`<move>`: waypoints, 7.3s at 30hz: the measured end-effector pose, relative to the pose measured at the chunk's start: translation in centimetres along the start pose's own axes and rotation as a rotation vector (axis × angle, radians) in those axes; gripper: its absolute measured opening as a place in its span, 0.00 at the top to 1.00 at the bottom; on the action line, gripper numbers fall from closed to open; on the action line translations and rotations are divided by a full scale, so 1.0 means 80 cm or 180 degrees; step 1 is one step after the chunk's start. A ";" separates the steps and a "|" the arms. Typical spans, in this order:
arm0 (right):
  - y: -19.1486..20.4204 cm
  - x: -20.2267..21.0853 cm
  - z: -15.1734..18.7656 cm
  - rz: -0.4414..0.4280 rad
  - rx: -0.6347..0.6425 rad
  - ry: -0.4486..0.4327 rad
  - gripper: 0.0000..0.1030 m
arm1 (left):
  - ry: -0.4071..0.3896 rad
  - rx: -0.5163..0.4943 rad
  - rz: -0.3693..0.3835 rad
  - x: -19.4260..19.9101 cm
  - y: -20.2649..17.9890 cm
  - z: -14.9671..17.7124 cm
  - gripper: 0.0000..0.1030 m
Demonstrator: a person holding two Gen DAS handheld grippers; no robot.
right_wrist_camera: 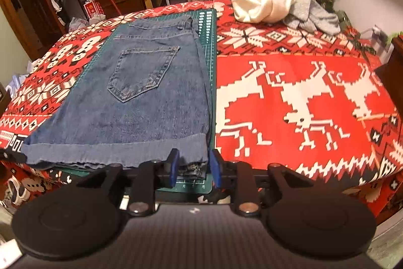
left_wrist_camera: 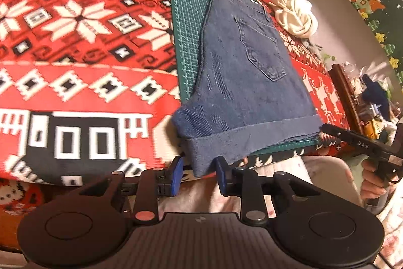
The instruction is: Fold clothes
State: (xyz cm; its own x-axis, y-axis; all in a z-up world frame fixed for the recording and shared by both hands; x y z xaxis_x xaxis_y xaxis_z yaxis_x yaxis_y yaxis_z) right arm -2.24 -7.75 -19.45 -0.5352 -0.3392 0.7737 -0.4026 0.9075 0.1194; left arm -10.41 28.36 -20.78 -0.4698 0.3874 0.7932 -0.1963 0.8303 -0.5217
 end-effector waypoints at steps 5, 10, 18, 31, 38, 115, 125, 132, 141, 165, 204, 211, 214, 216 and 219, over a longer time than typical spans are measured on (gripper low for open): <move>-0.006 -0.018 -0.002 -0.0084 -0.0163 0.0102 0.72 | 0.0022 0.0140 0.0066 -0.013 -0.003 -0.002 0.71; 0.000 -0.028 -0.004 -0.0087 -0.0194 0.0150 0.80 | -0.0110 0.0072 -0.0011 -0.007 -0.006 0.000 0.85; 0.030 -0.018 0.002 -0.0175 -0.0021 0.0228 0.86 | -0.0253 0.0004 -0.0209 0.010 0.008 -0.006 0.86; 0.026 0.037 -0.009 0.0083 0.0048 -0.0154 0.82 | -0.0553 -0.0285 -0.0162 0.075 -0.012 -0.023 0.90; 0.065 -0.002 -0.037 0.0190 0.0168 -0.0208 0.82 | -0.0547 -0.0429 -0.0175 0.012 -0.058 -0.050 0.90; 0.095 -0.077 0.010 0.0863 0.0002 -0.0487 0.01 | -0.0772 -0.1496 -0.0880 -0.104 -0.109 -0.034 0.00; 0.094 -0.076 0.009 0.0818 0.0046 -0.0458 0.01 | -0.0932 -0.1515 -0.0871 -0.097 -0.110 -0.032 0.22; 0.101 -0.038 -0.020 0.0846 0.0431 -0.0712 0.20 | -0.1205 -0.1520 -0.0735 -0.055 -0.121 -0.048 0.63; 0.084 -0.044 -0.071 0.0482 0.0462 -0.0664 0.93 | -0.1231 -0.1606 -0.0467 -0.066 -0.143 -0.095 0.93; 0.028 -0.069 -0.031 0.0537 0.0240 -0.0289 0.98 | -0.0870 -0.1489 -0.0677 -0.089 -0.087 -0.099 0.97; 0.141 -0.084 -0.029 -0.0050 0.0940 -0.0288 0.95 | -0.0616 -0.1795 -0.0071 -0.123 -0.156 -0.047 0.96; 0.141 -0.071 -0.010 -0.0087 0.1044 -0.0232 0.95 | -0.0501 -0.1904 -0.0074 -0.116 -0.155 -0.030 0.96; 0.128 -0.065 -0.015 -0.0090 0.0898 -0.0261 0.95 | -0.0521 -0.1834 -0.0018 -0.112 -0.154 -0.029 0.96; 0.121 -0.065 -0.024 -0.0050 0.0816 -0.0307 0.95 | -0.0594 -0.1788 -0.0036 -0.110 -0.156 -0.036 0.96; 0.113 -0.074 -0.040 0.0032 0.0762 -0.0332 0.94 | -0.0678 -0.1701 -0.0090 -0.114 -0.156 -0.052 0.96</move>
State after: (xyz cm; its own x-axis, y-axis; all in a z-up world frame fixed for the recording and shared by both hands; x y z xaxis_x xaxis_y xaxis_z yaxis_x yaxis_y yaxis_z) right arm -0.35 3.21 -20.95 -0.6088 -0.3654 0.7042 -0.5546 0.8307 -0.0484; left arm -0.09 16.13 -20.15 -0.6446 0.3187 0.6949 0.2248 0.9478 -0.2262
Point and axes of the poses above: each gripper's, at about its wrist camera, not at the fingertips, and x roughly against the way its jaws point, y to its left, z to its underside, the point moved 5 cm from there along -x, roughly the way its jaws point, and after that the axes turned 6 degrees about x, right-handed, at the moved point
